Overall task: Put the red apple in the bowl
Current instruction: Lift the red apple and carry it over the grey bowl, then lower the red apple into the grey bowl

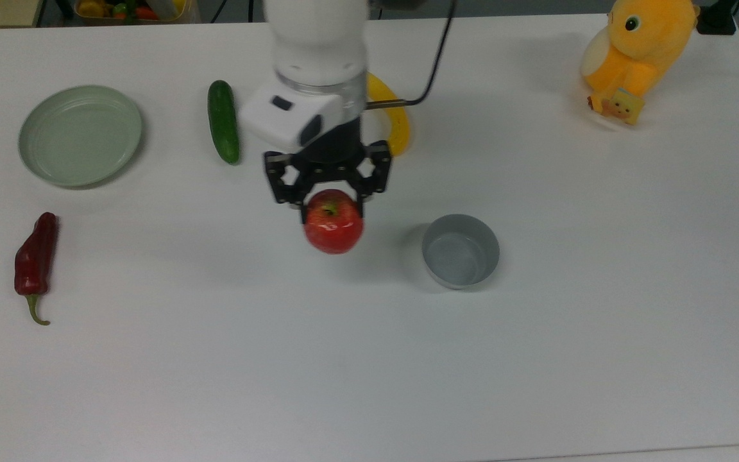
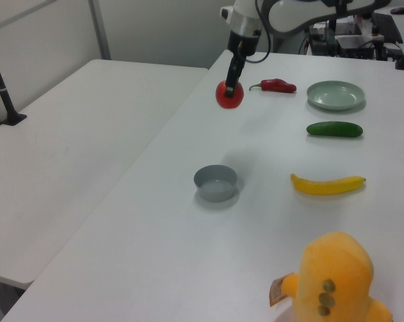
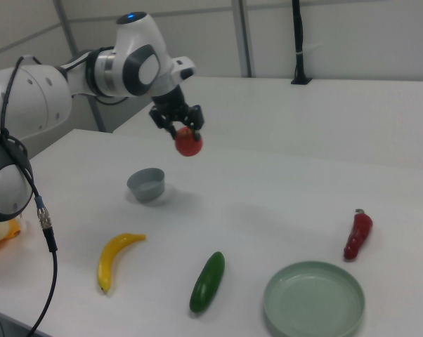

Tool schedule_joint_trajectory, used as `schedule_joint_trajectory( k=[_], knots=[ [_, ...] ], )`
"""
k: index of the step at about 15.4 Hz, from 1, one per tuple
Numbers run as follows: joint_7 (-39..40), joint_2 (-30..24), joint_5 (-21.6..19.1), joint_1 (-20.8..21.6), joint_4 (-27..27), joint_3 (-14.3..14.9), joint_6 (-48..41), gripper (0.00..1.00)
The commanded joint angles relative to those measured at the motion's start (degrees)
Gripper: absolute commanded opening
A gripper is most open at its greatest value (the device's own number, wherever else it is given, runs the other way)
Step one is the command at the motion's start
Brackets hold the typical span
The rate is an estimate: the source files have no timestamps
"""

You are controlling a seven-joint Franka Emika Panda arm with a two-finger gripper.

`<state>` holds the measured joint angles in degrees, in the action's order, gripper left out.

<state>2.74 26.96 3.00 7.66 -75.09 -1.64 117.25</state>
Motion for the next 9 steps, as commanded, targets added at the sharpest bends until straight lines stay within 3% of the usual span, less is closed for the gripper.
schedule_joint_trajectory(
  k=[1,5,9],
  knots=[
    [-5.0,-1.3,-0.5,5.2,-2.5,0.7,0.1,0.25],
    [-6.5,1.7,-0.3,9.6,-2.5,0.6,2.3,0.25],
    [-12.8,5.6,0.2,11.7,-2.6,-0.7,10.2,0.27]
  ],
)
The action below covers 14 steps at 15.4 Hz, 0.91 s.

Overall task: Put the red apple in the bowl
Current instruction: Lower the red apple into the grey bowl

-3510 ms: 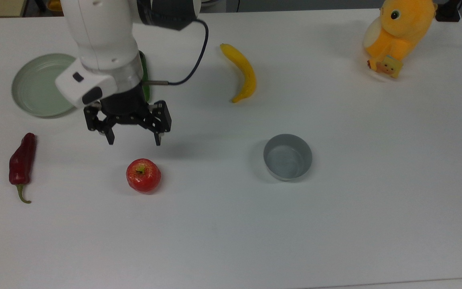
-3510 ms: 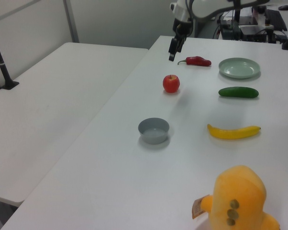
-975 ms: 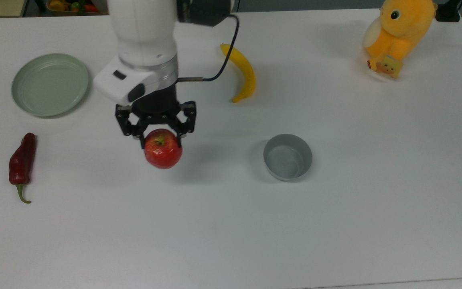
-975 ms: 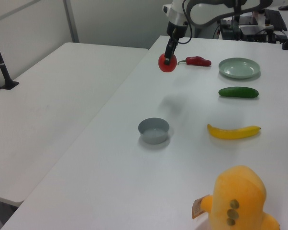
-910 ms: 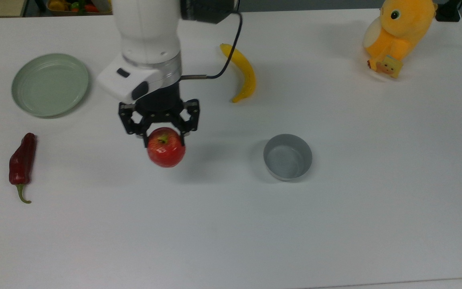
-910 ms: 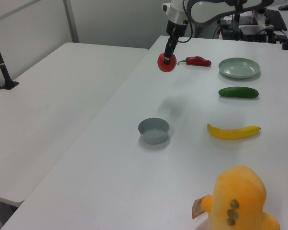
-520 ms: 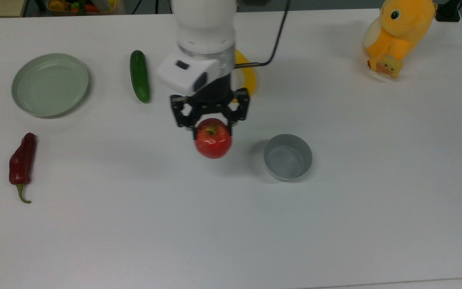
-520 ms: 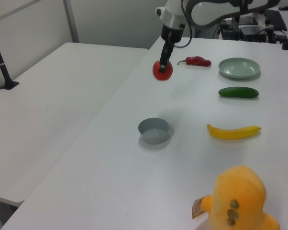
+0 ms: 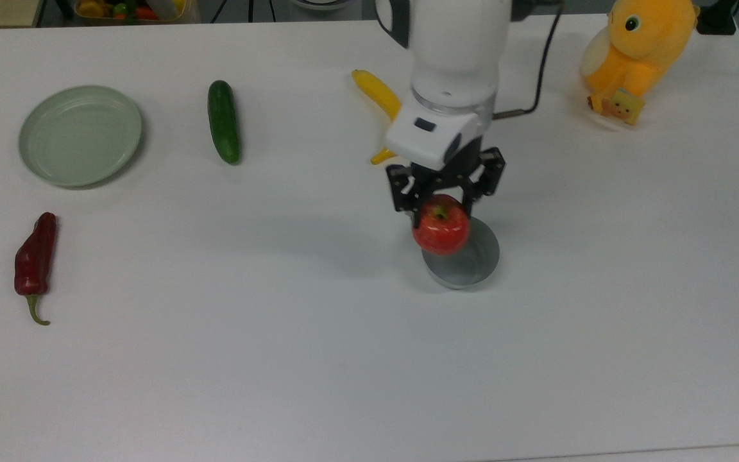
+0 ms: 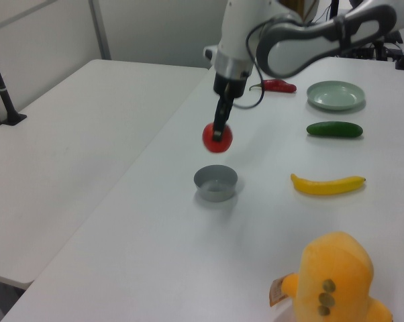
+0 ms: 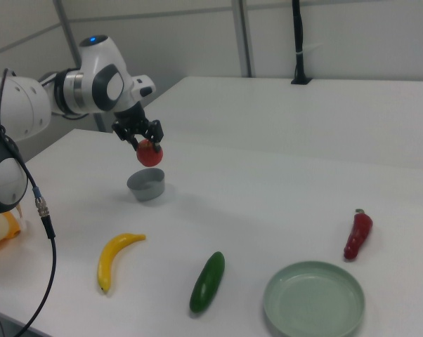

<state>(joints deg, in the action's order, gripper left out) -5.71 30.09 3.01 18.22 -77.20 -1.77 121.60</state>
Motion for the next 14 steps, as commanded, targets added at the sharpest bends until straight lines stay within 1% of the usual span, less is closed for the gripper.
schedule_joint_trajectory(
  k=[1,4,7,8,9,10,11,14],
  knots=[
    [-5.1,3.4,0.4,1.1,-0.5,-1.3,7.7,0.27],
    [-5.4,5.3,0.5,1.3,-0.6,-1.7,9.1,0.29],
    [-5.4,5.9,0.6,1.3,-1.1,-1.8,9.1,0.34],
    [-5.2,6.0,0.6,1.3,-1.1,-1.8,9.1,0.41],
    [-5.1,6.0,0.6,1.2,-1.1,-1.9,9.2,0.5],
    [-5.1,6.0,0.6,1.2,-1.5,-1.8,9.2,0.62],
    [-5.4,6.0,0.5,1.1,-2.0,-1.9,9.1,0.78],
    [-5.5,5.6,0.4,1.2,-2.3,-1.9,9.0,1.0]
  ],
)
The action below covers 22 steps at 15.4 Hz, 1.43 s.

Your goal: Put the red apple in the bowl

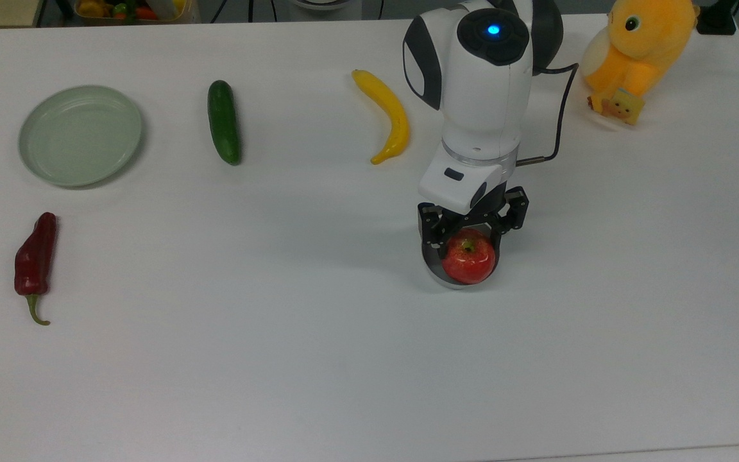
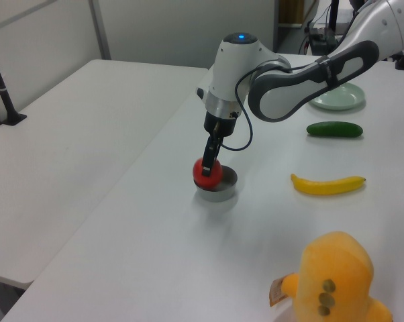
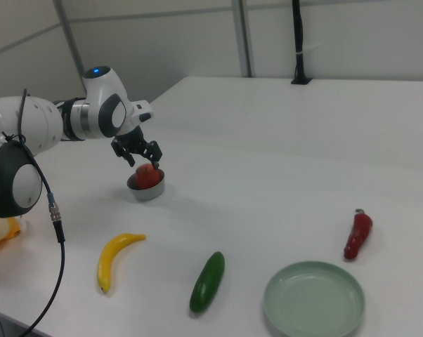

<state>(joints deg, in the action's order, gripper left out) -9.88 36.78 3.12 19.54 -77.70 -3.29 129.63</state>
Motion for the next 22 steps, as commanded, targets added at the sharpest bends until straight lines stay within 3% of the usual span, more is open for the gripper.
schedule_joint_trajectory(
  k=[1,5,8,16,19,22],
  knots=[
    [-1.3,-1.2,0.3,0.0,-2.4,-0.3,1.0,1.0],
    [-1.4,-4.2,0.2,-0.4,-2.8,-0.3,0.1,1.0],
    [-1.3,-12.1,0.2,-1.1,-7.5,-0.2,-2.6,1.0],
    [-1.6,-31.2,-0.6,-7.6,-8.1,0.5,-29.1,1.0],
    [-2.5,-35.8,-0.7,-10.1,-9.4,0.5,-34.8,1.0],
    [-2.3,-40.3,-2.6,-12.3,-14.0,0.5,-36.7,1.0]
  ],
)
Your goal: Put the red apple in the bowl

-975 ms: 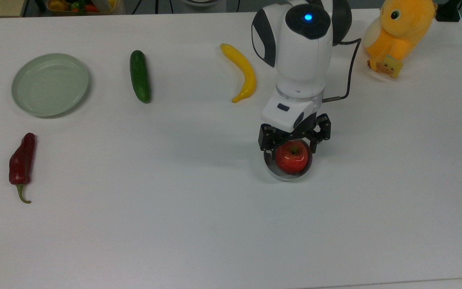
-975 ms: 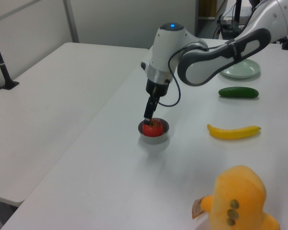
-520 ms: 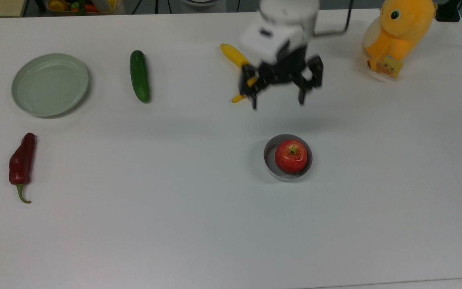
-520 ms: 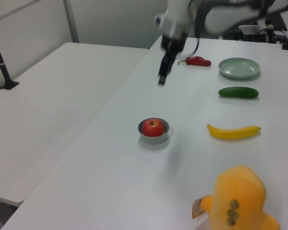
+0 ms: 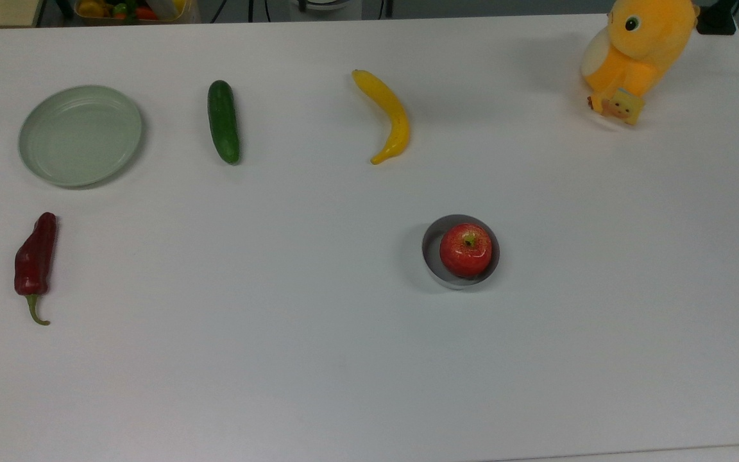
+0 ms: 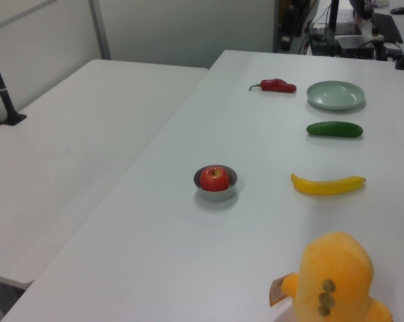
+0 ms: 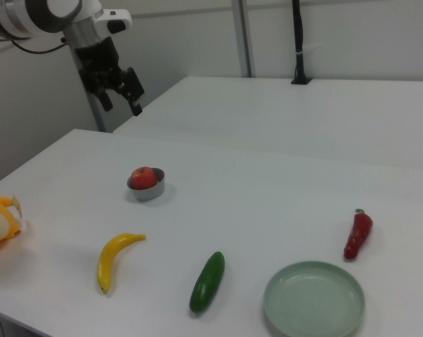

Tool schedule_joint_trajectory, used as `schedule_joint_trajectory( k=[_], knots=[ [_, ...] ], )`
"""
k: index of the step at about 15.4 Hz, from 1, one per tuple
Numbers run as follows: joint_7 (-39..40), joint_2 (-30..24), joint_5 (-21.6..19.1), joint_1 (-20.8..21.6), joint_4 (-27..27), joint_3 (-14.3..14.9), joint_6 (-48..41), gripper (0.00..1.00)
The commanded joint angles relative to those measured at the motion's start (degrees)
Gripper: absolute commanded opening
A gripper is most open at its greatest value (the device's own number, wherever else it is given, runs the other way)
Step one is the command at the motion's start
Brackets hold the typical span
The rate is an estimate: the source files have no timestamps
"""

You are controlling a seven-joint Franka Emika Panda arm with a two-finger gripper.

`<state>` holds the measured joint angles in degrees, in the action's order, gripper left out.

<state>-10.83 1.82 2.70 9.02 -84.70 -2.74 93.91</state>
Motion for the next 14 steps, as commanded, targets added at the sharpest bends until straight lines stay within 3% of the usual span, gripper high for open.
schedule_joint_trajectory(
  k=[1,4,8,14],
  knots=[
    [-1.2,-6.6,-3.3,-2.4,-8.3,-0.1,-1.1,1.0],
    [0.2,-9.4,-4.5,-2.5,-12.6,0.1,-0.1,1.0],
    [10.8,-8.9,-6.1,-3.1,-12.5,1.2,0.0,1.0],
    [11.4,-7.3,-6.1,-3.2,-12.1,1.6,1.5,1.0]
  ],
)
